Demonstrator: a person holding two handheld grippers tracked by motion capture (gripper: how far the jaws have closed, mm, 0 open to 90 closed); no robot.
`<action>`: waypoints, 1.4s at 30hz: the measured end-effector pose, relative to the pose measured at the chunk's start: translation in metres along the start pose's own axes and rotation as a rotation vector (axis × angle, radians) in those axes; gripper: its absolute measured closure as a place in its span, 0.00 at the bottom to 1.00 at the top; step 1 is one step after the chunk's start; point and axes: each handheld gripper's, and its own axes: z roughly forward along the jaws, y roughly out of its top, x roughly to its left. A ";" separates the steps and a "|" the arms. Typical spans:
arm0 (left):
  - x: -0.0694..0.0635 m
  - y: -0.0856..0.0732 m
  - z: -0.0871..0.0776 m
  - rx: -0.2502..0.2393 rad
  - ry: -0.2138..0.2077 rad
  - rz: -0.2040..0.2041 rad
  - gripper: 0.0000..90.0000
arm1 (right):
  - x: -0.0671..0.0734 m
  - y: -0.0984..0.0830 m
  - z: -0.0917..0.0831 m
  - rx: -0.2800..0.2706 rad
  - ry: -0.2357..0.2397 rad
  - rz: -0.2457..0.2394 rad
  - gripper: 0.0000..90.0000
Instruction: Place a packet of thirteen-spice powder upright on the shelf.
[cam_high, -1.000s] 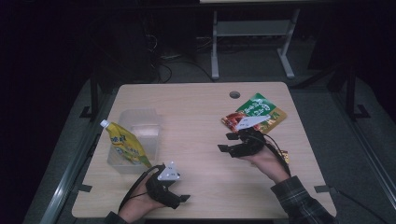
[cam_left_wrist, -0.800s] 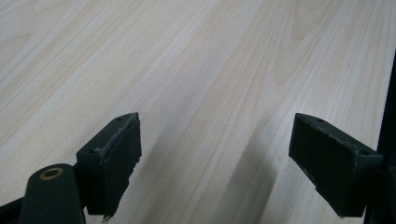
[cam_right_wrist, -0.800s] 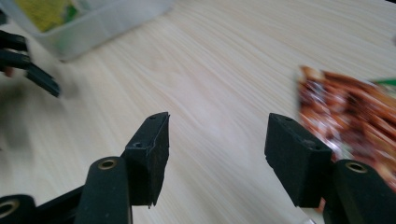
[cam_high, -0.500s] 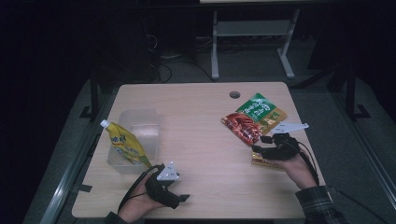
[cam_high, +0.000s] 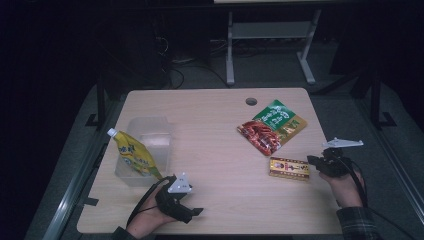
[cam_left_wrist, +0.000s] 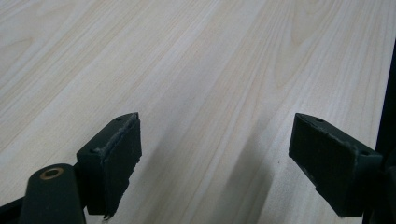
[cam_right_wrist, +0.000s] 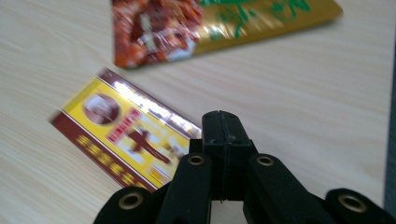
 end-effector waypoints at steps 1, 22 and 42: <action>0.000 0.000 0.000 0.000 0.000 -0.001 0.18 | -0.002 -0.002 0.001 0.008 -0.002 0.007 1.00; -0.001 0.002 0.001 -0.008 -0.006 0.009 0.18 | 0.004 -0.001 0.028 0.104 0.052 -0.029 1.00; -0.006 0.006 0.004 -0.040 -0.015 0.006 0.16 | 0.074 0.012 0.048 0.130 0.254 -0.180 1.00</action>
